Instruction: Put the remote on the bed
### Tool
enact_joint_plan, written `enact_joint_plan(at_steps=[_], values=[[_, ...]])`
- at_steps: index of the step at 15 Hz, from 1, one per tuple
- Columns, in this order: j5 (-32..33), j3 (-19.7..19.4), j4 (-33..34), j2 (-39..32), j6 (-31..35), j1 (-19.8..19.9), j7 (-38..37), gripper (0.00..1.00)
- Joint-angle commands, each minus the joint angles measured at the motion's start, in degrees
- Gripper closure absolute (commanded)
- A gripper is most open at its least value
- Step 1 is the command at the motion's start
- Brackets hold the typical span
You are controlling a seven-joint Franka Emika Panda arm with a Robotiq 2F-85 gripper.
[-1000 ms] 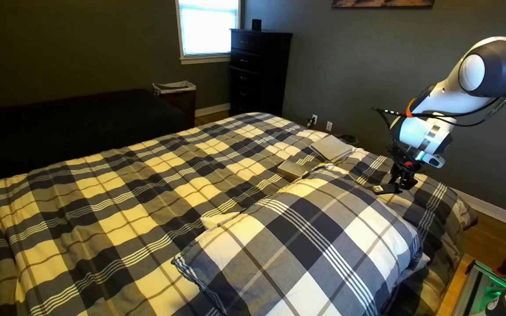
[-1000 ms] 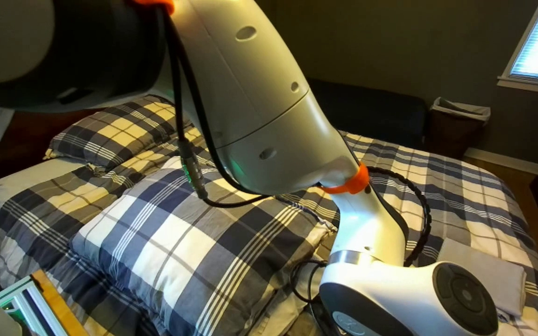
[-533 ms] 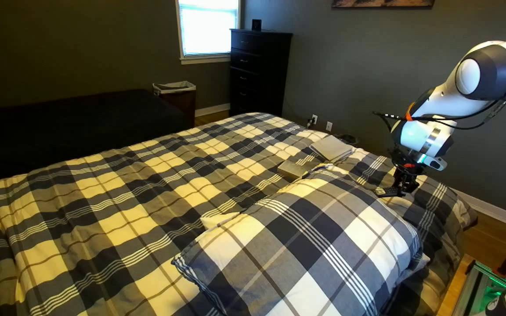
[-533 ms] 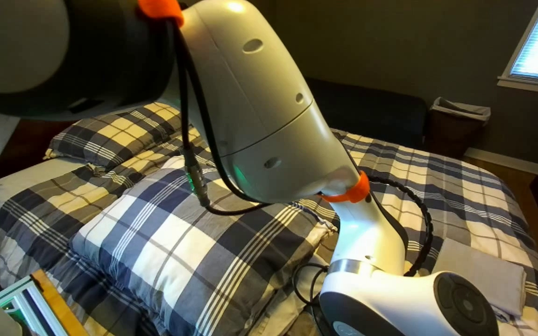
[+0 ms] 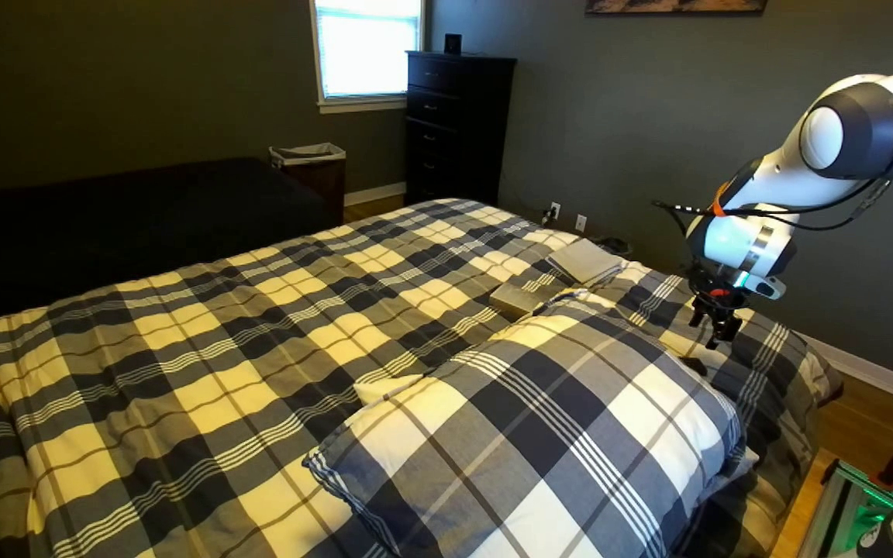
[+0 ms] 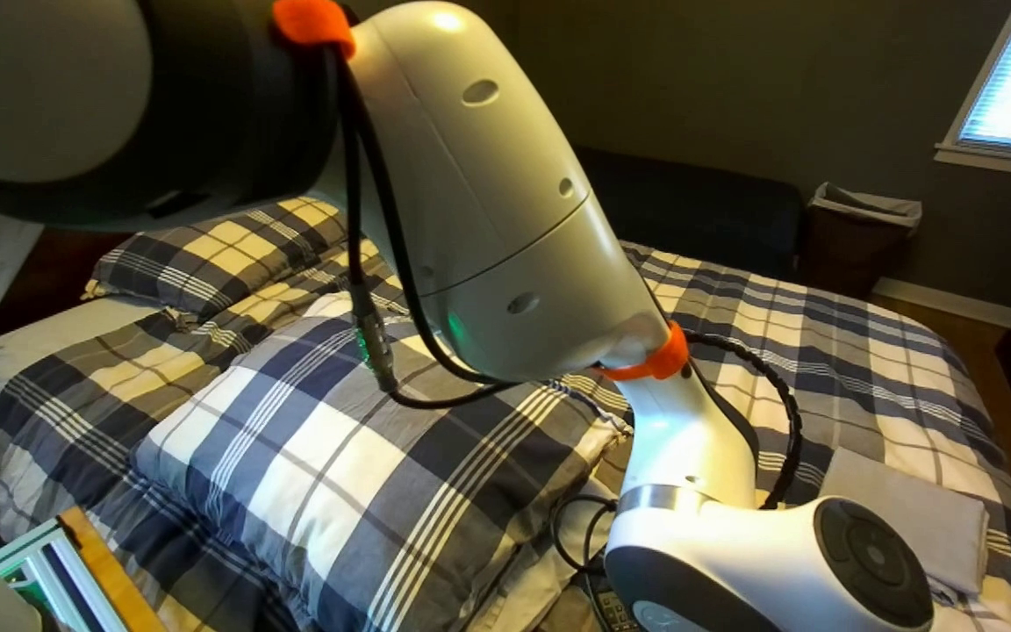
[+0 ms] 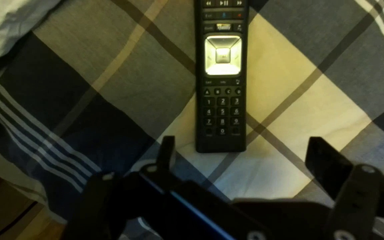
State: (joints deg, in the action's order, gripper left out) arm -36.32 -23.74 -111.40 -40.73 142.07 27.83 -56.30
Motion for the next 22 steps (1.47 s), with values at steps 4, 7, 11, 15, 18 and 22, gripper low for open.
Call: enact_joint_plan(at_steps=[4,7,11,15,18,22], values=[[9.7,-0.57,-2.48,6.36,-0.07,-1.96,6.29,0.0],[16.48,-1.59,-4.4,10.82,-0.42,-4.0,9.63,0.0],[21.84,-0.79,-7.19,16.31,-0.2,-5.34,16.88,0.0],[26.3,-0.75,-10.93,21.65,0.21,-7.35,24.72,0.0],[29.66,-0.9,-13.94,25.83,0.12,-8.68,30.43,0.0],[37.4,-1.56,-17.91,30.42,0.99,-10.31,32.85,0.0]])
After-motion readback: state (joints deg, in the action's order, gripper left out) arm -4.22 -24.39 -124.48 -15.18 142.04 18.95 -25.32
